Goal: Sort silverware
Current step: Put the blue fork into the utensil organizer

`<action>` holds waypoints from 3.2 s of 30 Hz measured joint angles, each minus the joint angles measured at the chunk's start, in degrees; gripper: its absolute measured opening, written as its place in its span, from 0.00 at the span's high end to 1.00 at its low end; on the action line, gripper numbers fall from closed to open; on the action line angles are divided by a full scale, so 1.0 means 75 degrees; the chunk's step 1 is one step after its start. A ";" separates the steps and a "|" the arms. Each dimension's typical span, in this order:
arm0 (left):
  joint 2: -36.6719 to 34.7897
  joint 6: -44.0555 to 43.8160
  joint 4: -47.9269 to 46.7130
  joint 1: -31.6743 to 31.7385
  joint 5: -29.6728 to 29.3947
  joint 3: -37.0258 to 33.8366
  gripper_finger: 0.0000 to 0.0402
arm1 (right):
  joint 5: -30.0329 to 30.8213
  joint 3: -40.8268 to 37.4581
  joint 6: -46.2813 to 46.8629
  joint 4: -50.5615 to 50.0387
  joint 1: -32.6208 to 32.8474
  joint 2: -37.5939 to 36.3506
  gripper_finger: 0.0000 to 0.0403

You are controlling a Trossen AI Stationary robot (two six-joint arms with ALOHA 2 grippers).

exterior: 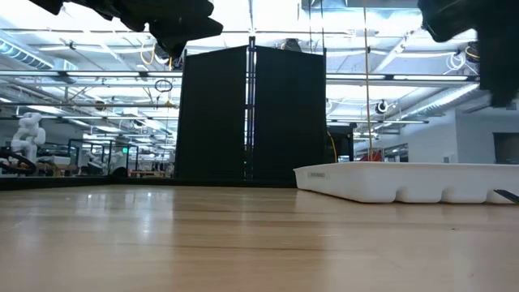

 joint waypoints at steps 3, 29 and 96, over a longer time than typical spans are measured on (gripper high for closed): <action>0.0000 -0.0017 0.0063 0.0000 -0.0005 0.0000 0.61 | -0.0122 0.0000 0.0311 0.0188 0.0353 0.0482 0.67; 0.0000 0.0231 0.0134 0.0064 -0.0027 -0.0003 0.61 | -0.1360 0.0000 0.1345 0.0501 0.1356 0.2686 0.68; 0.0000 0.0176 0.0374 0.0064 -0.0021 0.0000 0.61 | -0.0767 -0.1282 -0.4486 0.0061 -0.7661 0.0172 1.00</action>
